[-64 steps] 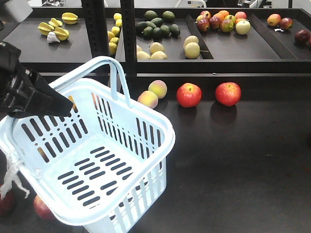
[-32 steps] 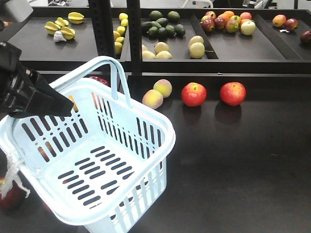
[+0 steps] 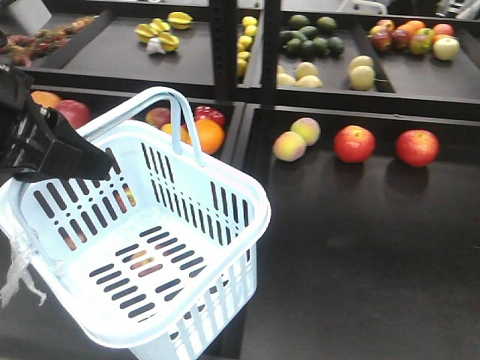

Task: Pick three apples into basket with both arms
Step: 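Hold the basket up with the left gripper while turning the base away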

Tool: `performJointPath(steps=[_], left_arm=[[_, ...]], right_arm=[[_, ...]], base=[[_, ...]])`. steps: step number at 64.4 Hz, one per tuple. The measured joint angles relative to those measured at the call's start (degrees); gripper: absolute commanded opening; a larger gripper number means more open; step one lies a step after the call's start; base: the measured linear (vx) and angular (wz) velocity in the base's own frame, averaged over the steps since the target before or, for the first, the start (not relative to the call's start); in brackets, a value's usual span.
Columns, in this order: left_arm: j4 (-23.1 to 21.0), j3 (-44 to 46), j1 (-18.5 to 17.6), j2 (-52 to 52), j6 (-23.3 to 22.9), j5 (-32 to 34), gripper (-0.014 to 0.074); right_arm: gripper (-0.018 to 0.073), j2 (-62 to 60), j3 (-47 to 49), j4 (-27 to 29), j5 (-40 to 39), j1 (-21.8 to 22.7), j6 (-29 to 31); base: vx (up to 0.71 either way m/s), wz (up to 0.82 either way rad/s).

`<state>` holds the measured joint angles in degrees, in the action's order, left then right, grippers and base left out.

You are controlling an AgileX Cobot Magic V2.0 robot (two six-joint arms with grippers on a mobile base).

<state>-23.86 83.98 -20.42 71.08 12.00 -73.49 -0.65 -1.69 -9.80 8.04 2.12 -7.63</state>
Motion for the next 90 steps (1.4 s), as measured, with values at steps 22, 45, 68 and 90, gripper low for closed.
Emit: performJointPath(steps=[22,45,68,90], left_arm=[[0.00,0.00,0.00,0.00,0.00,0.00,-0.0008],[0.00,0.00,0.00,0.00,0.00,0.00,-0.0008],[0.06,0.00,0.00,0.00,0.00,0.00,-0.0008],[0.06,0.00,0.00,0.00,0.00,0.00,-0.0008]], right_arm=[[-0.0003,0.00,0.00,0.00,0.00,0.00,0.00],[-0.0003,0.00,0.00,0.00,0.00,0.00,0.00],[-0.0003,0.00,0.00,0.00,0.00,0.00,0.00],[-0.0003,0.00,0.00,0.00,0.00,0.00,0.00]], base=[[-0.13,0.52],[-0.17,0.65],[-0.18,0.71],[-0.16,0.64]])
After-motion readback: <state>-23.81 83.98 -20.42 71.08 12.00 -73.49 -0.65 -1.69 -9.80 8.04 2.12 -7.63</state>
